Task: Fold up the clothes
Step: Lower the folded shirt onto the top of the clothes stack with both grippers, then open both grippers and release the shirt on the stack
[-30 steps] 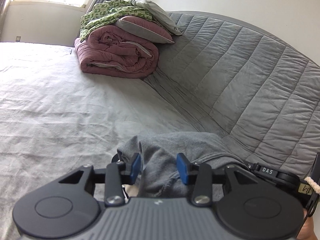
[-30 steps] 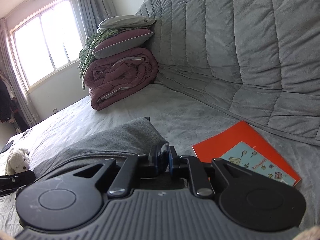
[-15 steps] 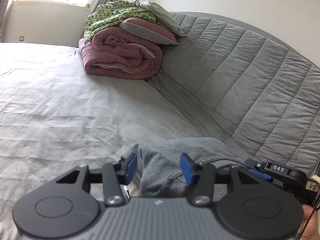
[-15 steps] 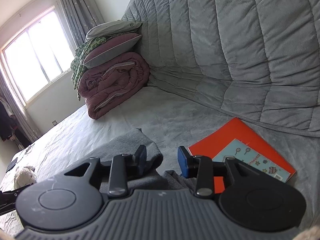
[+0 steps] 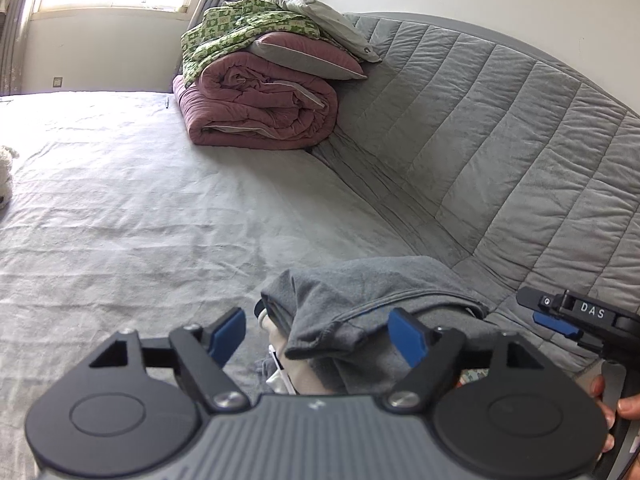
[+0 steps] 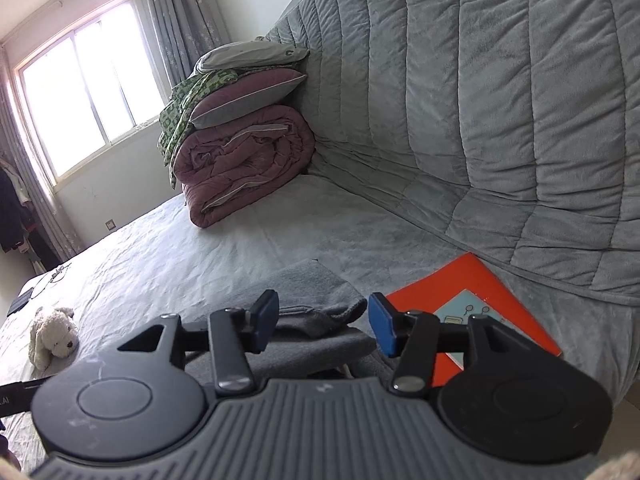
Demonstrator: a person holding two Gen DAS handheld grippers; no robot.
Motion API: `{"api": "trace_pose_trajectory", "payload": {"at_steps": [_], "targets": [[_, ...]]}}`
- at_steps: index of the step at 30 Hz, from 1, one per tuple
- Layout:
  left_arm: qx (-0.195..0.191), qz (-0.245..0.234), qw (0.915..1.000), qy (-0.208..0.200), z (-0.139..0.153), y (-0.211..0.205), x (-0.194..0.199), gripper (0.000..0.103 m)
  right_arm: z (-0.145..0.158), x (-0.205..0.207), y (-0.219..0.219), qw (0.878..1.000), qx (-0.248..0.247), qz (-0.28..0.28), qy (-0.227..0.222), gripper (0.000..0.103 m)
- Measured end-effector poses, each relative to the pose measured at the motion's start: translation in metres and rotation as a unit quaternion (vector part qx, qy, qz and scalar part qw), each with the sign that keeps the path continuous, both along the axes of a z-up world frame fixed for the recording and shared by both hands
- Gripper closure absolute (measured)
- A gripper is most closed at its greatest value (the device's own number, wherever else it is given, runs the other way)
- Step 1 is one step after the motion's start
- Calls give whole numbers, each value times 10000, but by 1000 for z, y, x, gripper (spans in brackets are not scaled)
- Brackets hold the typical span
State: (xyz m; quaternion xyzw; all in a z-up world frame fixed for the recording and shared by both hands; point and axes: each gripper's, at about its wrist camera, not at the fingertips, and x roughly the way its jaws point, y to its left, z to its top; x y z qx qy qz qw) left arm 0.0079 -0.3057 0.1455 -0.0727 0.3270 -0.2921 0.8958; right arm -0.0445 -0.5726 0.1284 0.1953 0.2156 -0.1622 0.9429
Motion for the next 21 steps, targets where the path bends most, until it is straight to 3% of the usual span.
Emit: {"api": "trace_pose_trajectory", "payload": {"at_steps": [5, 10, 16, 18, 21], "targets": [[163, 10, 9999, -24, 9, 10, -13, 11, 15, -13, 20, 9997, -162, 177, 110, 35], [311, 78, 9995, -79, 15, 20, -26, 1, 23, -24, 35, 9992, -170, 227, 275, 31], [545, 66, 9985, -73, 22, 28, -41, 1, 25, -35, 51, 9983, -163, 193, 531, 24], [600, 19, 9982, -68, 23, 29, -45, 1, 24, -38, 55, 9978, -130, 189, 614, 20], [761, -48, 9971, 30, 21, 27, -50, 1, 24, -42, 62, 9970, -94, 177, 754, 4]]}}
